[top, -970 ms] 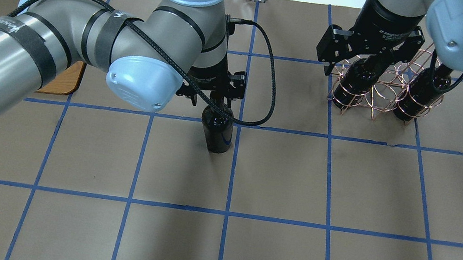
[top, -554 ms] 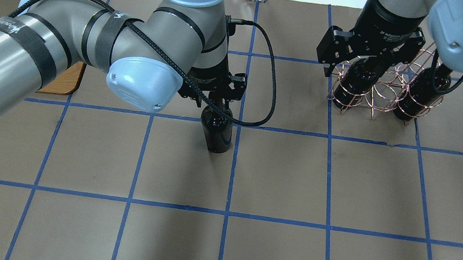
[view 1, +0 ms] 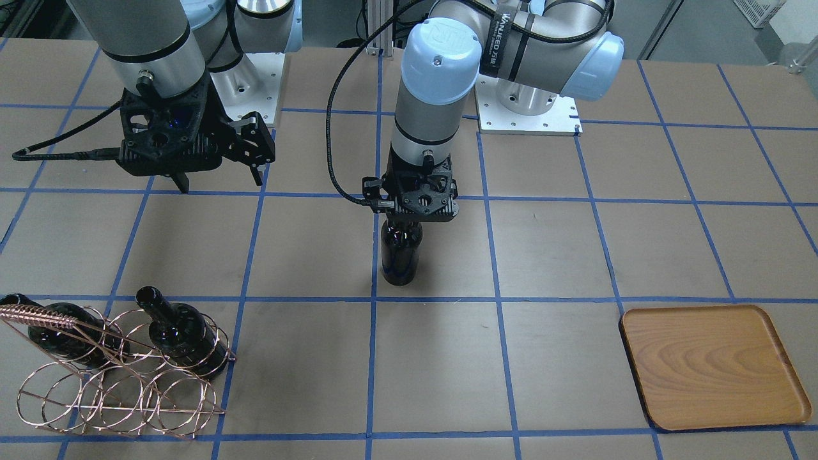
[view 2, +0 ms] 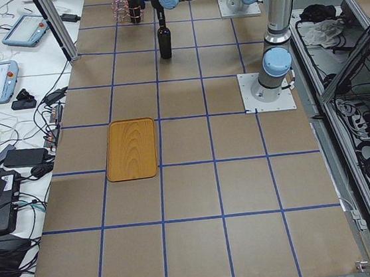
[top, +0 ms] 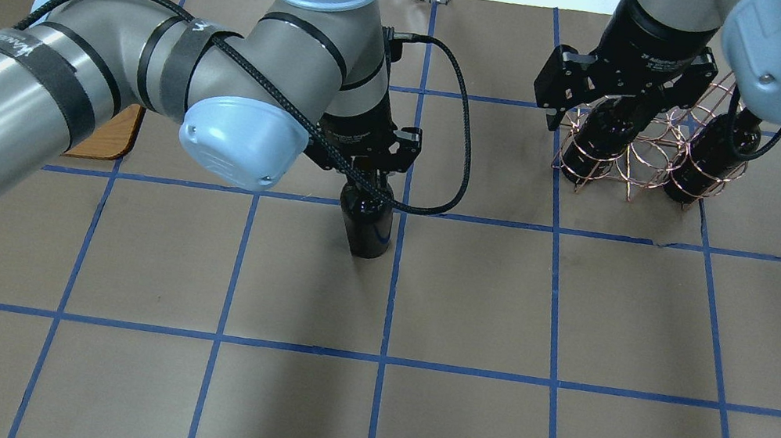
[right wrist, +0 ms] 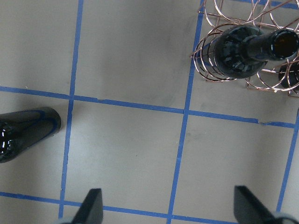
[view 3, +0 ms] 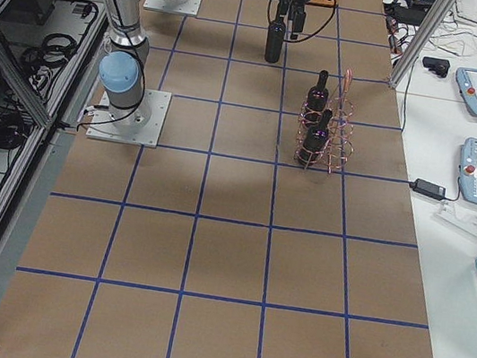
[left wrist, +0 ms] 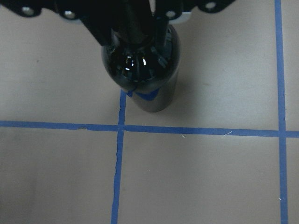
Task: Take wine from basket and place on tray
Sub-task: 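Lower the left gripper and close it on the bottle neck, then lift the bottle with the left gripper and carry it over the wooden tray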
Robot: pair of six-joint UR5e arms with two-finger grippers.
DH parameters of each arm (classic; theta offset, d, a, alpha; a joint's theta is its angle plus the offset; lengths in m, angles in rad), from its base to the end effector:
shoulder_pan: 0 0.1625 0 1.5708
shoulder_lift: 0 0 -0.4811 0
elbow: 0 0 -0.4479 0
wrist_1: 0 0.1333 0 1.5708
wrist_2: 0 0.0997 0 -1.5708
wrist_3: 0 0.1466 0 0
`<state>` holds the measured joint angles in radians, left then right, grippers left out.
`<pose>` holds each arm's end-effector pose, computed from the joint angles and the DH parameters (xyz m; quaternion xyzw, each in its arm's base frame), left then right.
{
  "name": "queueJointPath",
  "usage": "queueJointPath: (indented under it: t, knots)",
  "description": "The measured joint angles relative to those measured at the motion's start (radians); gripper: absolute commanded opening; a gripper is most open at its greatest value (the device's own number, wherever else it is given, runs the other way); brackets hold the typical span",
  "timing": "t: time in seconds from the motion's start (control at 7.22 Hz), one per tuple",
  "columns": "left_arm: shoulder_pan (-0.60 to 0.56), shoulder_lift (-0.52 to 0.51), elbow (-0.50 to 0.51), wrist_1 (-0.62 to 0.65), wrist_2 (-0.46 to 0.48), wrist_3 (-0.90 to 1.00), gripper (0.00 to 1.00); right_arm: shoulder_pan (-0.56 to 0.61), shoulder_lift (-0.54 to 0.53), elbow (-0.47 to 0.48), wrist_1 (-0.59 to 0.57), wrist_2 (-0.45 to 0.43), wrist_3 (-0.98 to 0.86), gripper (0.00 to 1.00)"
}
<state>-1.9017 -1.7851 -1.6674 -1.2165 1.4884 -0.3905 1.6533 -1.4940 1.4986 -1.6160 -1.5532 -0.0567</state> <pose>-0.3437 -0.5530 0.3539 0.0289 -0.9985 0.0057 0.0462 0.1841 -0.5772 0.4977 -0.0697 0.9973 -0.0202 0.0091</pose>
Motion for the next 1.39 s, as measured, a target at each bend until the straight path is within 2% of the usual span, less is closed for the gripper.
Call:
queueJointPath:
  t: [0.14, 0.55, 0.83, 1.11, 1.39]
  knots:
    - [0.000, 0.000, 0.000, 0.000, -0.012, -0.001, 0.23, 0.000, -0.001, 0.000, 0.000, 0.000, 0.000, 1.00]
    - [0.026, 0.019, 0.010, -0.004, -0.016, 0.010, 0.11, 0.000, -0.001, 0.000, 0.001, -0.002, 0.000, 1.00]
    - [0.074, 0.037, 0.027, -0.027, -0.016, 0.042, 0.10, 0.000, -0.002, 0.000, 0.000, -0.003, 0.000, 1.00]
    - [0.179, 0.052, 0.102, -0.151, -0.015, 0.202, 0.10, 0.000, -0.002, 0.000, 0.000, -0.004, 0.000, 1.00]
    - [0.340, 0.069, 0.175, -0.294, 0.013, 0.467, 0.09, 0.000, -0.002, 0.000, 0.001, -0.008, 0.000, 1.00]
